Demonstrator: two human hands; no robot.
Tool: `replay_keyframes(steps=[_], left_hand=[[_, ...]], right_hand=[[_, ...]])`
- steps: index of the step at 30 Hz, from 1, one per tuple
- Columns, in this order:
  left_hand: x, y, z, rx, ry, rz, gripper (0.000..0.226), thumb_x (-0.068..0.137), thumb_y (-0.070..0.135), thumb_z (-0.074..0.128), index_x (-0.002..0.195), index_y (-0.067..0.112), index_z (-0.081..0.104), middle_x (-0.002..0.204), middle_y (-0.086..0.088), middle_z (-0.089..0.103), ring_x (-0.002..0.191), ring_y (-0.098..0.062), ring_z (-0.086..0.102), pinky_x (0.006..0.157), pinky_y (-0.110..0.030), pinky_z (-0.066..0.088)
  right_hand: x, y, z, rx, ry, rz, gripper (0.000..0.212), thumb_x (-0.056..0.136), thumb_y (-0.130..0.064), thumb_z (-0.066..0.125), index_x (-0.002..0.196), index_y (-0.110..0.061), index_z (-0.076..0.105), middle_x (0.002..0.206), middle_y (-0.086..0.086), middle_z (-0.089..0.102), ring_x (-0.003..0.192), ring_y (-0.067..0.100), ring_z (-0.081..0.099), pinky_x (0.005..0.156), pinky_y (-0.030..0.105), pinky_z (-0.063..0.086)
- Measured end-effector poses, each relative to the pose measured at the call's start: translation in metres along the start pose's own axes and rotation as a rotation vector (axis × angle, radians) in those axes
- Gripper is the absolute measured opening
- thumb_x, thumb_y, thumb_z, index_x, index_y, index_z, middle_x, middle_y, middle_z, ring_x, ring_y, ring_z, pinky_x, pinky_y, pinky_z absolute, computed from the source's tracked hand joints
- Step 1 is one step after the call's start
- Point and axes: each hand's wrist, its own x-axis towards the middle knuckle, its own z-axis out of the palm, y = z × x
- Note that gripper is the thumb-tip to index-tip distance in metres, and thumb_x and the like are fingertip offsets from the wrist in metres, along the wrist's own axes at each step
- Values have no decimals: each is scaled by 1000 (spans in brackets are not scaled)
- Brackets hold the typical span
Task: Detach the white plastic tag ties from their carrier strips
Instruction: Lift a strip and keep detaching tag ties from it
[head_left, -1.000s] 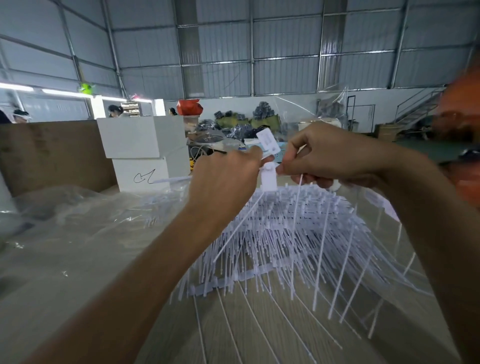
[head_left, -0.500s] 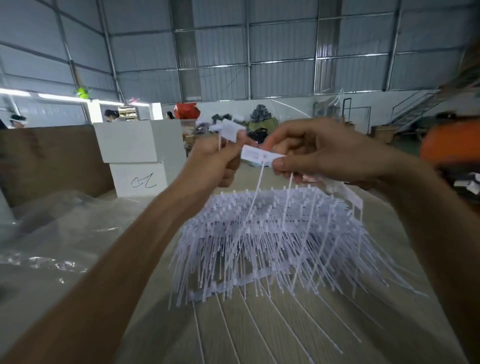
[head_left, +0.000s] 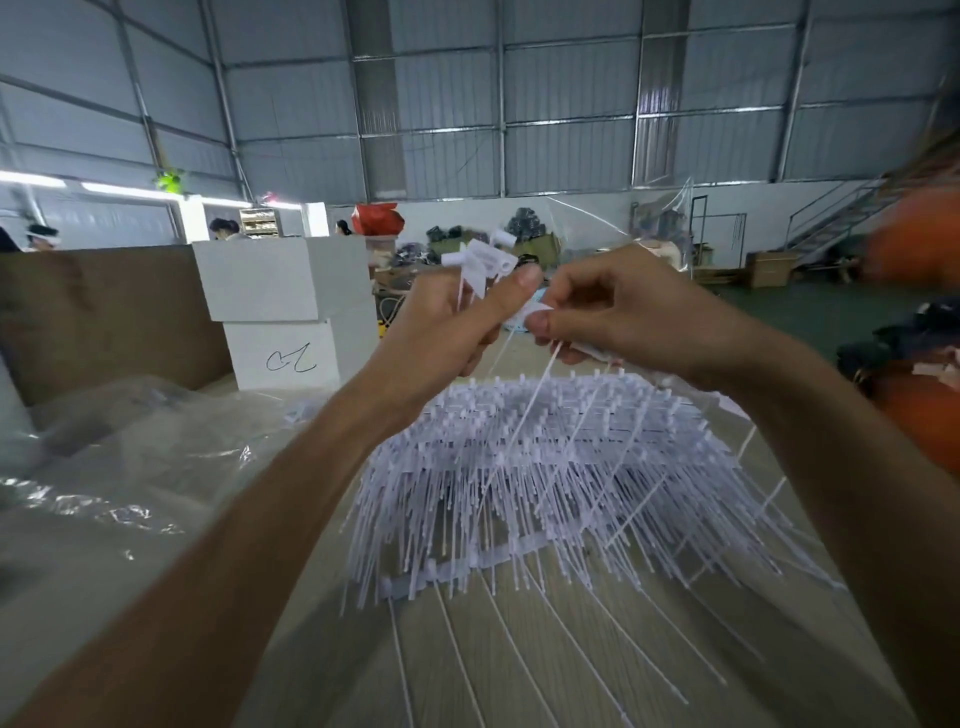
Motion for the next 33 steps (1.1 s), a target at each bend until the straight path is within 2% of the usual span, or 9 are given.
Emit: replay_keyframes(steps=[2,6,11,15,19,21,24,28,33], left_hand=[[-1,3,0,66,5,44,38,92,50,60,82,13,60,56,7,35,47,-10,29,45,-20,27],[-3,4,0,191,15,131,47,97,39,59,82,-6,56,59,-7,33,49,-11,28,47,-21,26],[-5,4,-5,260,11,162,37,99,28,61,86,-7,62,53,11,40,45,-2,32,46,-13,28],[-3,1,-2,323,101,141,36,101,29,58,83,-1,64,53,11,46,47,-2,38,50,-16,31],[3,-4,4,284,237,26,43,103,34,50,78,-1,59,57,-8,50,50,-12,42,56,-33,32],[4,-5,4,261,233,-43,48,99,40,48,79,-4,54,58,-8,45,49,-14,37,55,-35,29],[5,-6,3,220,220,-151,49,95,44,50,72,1,49,57,-7,41,47,-15,33,53,-33,26],[7,-3,1,65,146,-318,49,98,39,54,52,22,50,49,1,36,40,-14,26,43,-21,24],[7,5,-6,39,12,-417,44,98,40,55,60,22,43,49,5,30,40,-11,21,42,-17,19]], right_hand=[[1,1,2,-27,0,-7,21,91,-19,69,94,1,68,82,9,74,69,15,70,63,20,55],[1,6,7,-55,-8,37,29,96,-30,63,105,-2,64,79,10,74,56,19,65,53,28,54],[1,5,7,-81,-29,0,41,93,-42,59,88,-3,68,65,6,66,52,20,61,53,31,53],[3,3,10,-112,-33,-70,32,97,-28,61,81,-2,69,62,11,63,52,21,61,54,30,56],[6,-3,17,-271,5,-174,31,98,-29,63,78,-6,67,62,6,61,51,13,62,52,27,55],[6,-4,18,-367,25,-195,32,98,-33,62,80,-7,68,64,6,62,54,13,61,57,35,54],[4,-4,19,-537,67,-248,36,98,-38,62,79,-7,67,63,12,59,57,25,54,60,43,47],[3,-8,22,-763,84,-303,36,100,-39,57,79,-10,64,67,7,60,61,24,50,59,39,46],[1,-13,19,-873,109,-357,27,99,-40,59,88,-18,70,75,2,65,66,20,45,54,28,28]])
